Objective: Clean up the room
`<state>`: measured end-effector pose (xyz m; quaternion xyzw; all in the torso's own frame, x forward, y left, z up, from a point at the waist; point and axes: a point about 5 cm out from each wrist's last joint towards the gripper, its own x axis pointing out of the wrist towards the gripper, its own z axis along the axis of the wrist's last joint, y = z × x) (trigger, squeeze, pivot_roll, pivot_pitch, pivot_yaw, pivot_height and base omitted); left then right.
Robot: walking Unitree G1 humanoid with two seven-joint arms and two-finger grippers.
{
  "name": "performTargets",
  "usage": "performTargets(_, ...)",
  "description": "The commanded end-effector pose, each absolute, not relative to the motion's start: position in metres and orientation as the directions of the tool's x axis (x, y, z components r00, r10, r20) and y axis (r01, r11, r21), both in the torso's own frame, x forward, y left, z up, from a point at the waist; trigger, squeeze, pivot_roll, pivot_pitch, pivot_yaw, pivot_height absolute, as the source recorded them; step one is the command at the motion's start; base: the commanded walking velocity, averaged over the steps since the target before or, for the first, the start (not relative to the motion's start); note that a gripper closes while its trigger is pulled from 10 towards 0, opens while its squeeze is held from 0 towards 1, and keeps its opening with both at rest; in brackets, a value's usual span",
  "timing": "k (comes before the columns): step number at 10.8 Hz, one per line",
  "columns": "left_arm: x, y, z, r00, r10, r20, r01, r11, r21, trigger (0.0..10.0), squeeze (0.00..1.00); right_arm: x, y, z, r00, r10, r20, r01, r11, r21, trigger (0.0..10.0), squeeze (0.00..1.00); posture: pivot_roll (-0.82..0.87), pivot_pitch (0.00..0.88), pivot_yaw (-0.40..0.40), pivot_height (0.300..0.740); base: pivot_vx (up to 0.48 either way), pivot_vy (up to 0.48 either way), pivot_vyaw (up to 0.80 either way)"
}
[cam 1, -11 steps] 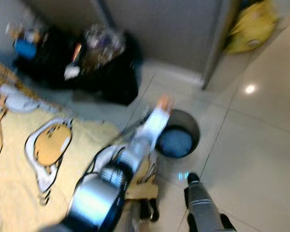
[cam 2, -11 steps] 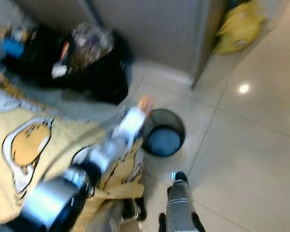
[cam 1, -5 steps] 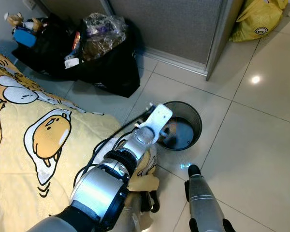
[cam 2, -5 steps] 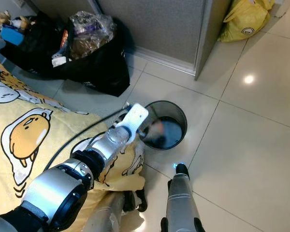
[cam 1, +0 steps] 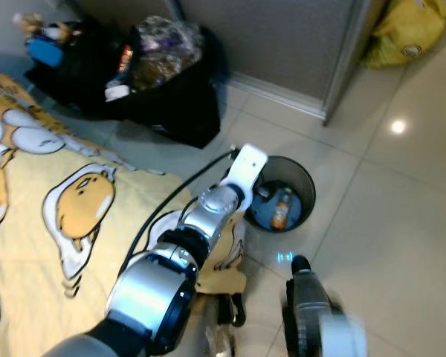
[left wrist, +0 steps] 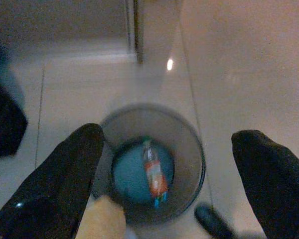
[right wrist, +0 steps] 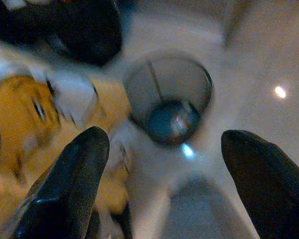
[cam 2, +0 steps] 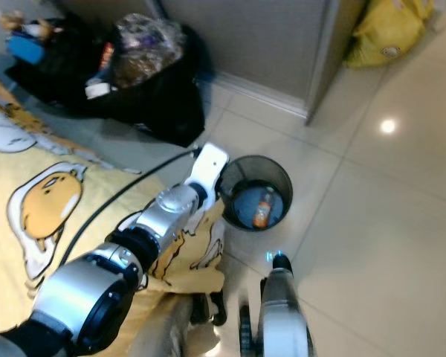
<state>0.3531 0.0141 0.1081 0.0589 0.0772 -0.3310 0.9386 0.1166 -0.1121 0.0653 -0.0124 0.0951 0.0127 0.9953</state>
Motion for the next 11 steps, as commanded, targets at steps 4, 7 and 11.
performTargets(4,0.356,0.086,0.108,0.884,-0.465,-0.033,0.465,0.885,-0.017,10.0,0.0,0.191,-0.173,0.054,0.988,-0.063,-0.143,0.06,0.998,-0.023,10.0,0.0,-0.1,0.0,0.128,0.74,0.0,0.0,0.0)
performTargets(7,0.318,0.147,0.098,0.922,-0.387,0.031,0.387,0.922,-0.013,10.0,0.0,0.22,-0.202,0.051,0.983,-0.141,-0.114,0.141,0.99,-0.008,10.0,0.0,0.0,0.0,0.07,0.74,0.0,0.0,0.0)
performTargets(11,0.297,0.147,0.086,0.953,-0.302,-0.013,0.299,0.949,-0.103,10.0,0.0,0.244,-0.194,0.048,0.991,-0.014,-0.13,0.017,1.0,0.018,10.0,0.0,0.03,0.0,0.007,0.74,-0.063,-0.142,0.66)
